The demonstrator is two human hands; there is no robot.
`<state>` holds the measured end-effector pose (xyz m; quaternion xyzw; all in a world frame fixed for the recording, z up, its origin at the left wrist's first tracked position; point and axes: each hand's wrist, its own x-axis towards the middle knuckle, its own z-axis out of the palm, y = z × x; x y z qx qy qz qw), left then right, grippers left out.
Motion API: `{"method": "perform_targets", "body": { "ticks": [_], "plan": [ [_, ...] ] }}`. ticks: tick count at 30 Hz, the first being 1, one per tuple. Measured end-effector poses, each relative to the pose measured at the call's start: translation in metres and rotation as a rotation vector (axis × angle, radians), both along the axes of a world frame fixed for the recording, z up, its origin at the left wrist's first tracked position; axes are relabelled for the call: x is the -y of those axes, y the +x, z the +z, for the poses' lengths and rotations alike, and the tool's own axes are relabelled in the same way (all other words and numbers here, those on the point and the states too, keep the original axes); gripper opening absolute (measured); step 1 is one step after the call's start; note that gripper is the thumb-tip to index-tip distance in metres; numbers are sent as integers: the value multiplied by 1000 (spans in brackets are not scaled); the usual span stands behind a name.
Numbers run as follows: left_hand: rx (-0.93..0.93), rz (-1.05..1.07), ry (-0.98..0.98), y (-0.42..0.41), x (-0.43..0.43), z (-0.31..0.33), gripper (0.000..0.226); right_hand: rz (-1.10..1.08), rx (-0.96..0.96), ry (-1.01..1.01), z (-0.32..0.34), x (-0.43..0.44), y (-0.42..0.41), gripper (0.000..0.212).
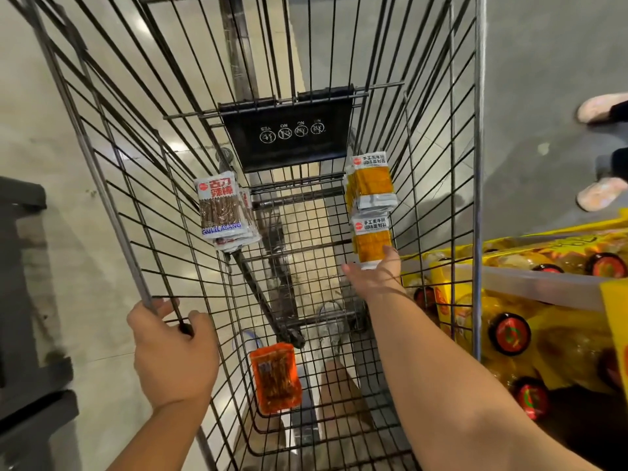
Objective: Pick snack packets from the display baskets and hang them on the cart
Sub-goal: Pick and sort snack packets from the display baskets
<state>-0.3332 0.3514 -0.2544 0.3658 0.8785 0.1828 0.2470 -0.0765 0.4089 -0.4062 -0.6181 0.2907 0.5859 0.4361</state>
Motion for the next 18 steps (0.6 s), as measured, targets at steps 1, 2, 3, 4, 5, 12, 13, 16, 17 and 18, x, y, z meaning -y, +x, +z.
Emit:
{"method": "perform_targets", "body": {
  "ticks": [1,2,3,4,5,12,13,16,17,18],
  "plan": [
    [-2,3,-4,0,1,0,31,-30,-46,-8,-3,4,-2,58],
    [-2,4,-4,0,1,0,31,-1,-60,-22,-11,7,-3,56],
    [-1,1,-2,0,1,0,30,42,-51,-26,-13,11,-3,51],
    [-1,-3,0,1,1,1,30,84,-38,-25,-17,12,-1,45],
    [-2,-4,2,1,0,1,30,125,-30,-13,-17,12,2,41],
    [-4,-3,5,-4,6,-5,35,725,113,-118,-14,31,16,31],
    [0,-6,8,-5,7,-5,36,830,141,-139,-14,37,16,34],
    [3,-14,-3,-6,8,-3,36,1143,294,-247,-2,51,7,38],
    [6,-14,-5,-6,8,-2,37,1282,401,-297,6,56,2,41],
    [10,-15,-3,-7,9,-1,38,1416,503,-315,15,62,-1,43]
  ]
}}
